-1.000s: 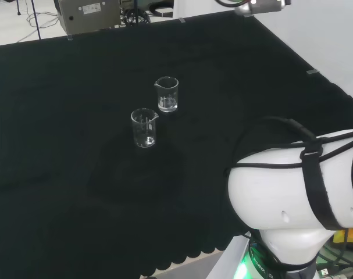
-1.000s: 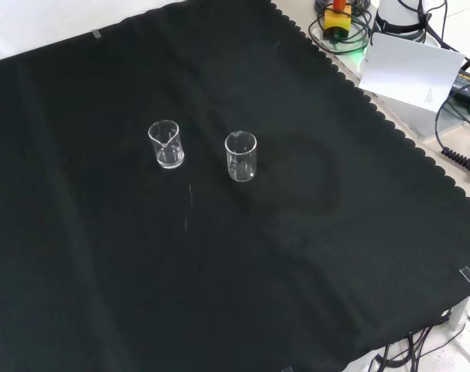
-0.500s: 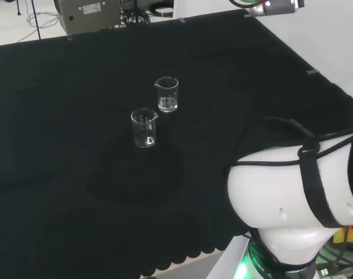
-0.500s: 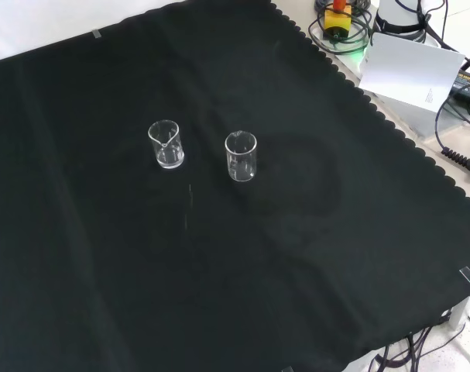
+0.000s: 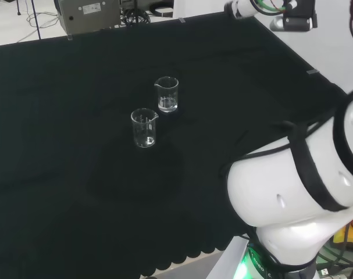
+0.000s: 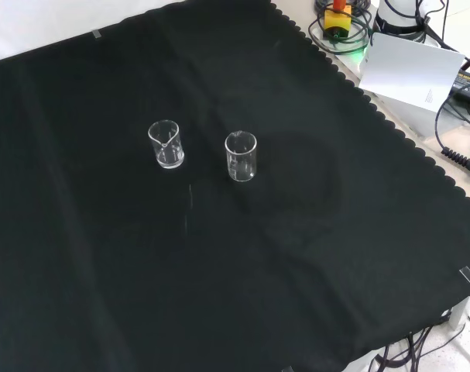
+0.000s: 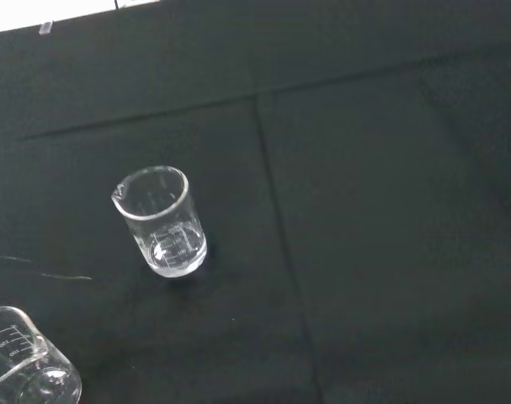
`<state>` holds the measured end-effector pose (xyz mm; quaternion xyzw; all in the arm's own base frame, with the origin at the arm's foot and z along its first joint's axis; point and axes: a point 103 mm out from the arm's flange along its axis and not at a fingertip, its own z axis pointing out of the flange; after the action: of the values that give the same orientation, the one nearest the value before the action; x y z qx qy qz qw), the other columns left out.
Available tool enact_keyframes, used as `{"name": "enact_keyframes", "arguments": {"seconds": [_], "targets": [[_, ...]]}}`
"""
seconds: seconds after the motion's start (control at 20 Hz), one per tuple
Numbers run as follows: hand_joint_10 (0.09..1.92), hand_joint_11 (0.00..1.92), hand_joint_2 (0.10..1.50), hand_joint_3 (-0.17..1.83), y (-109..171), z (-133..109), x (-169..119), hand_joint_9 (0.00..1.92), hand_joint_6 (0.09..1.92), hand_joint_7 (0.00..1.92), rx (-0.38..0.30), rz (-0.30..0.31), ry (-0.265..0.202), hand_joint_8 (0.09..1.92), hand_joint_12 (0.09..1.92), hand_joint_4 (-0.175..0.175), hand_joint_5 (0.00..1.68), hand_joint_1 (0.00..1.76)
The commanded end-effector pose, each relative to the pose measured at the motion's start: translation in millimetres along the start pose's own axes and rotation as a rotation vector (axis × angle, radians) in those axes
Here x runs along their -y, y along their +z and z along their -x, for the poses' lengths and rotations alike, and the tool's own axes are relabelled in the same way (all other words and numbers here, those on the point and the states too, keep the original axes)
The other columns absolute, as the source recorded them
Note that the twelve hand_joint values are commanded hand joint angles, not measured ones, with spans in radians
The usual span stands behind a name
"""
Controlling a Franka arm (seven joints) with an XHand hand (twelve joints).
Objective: Pick up the beaker on the right.
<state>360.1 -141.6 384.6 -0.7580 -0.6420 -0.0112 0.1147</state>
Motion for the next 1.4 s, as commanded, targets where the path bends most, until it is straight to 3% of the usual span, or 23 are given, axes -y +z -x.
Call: {"name": "enact_keyframes", "arguments": {"seconds": [0.05, 0.35, 0.8, 0.95, 1.2, 1.4], "targets": [[0.54, 0.05, 0.89, 0.37, 53.9, 21.7, -84.0, 0.4, 0.09, 0.2, -0.09, 0.002, -0.047, 0.59, 1.4, -0.007, 0.34, 0.61], [0.65, 0.07, 0.75, 0.43, 90.8, 5.8, -116.2, 0.37, 0.09, 0.21, -0.067, -0.055, -0.078, 0.62, 1.4, -0.01, 0.35, 0.73], [0.66, 0.05, 0.62, 0.51, 143.6, -15.3, -160.0, 0.34, 0.09, 0.16, -0.165, -0.074, -0.161, 0.63, 1.42, -0.015, 0.31, 0.77], [0.67, 0.04, 0.61, 0.52, 158.9, -14.1, -174.0, 0.33, 0.09, 0.15, -0.216, -0.083, -0.186, 0.64, 1.42, -0.019, 0.32, 0.78], [0.69, 0.05, 0.58, 0.53, 177.8, -11.4, -193.7, 0.35, 0.09, 0.17, -0.233, -0.094, -0.211, 0.67, 1.42, -0.025, 0.34, 0.8], [0.7, 0.08, 0.57, 0.54, 191.3, -15.9, -203.7, 0.39, 0.09, 0.18, -0.306, -0.097, -0.277, 0.68, 1.42, -0.027, 0.34, 0.82]]}}
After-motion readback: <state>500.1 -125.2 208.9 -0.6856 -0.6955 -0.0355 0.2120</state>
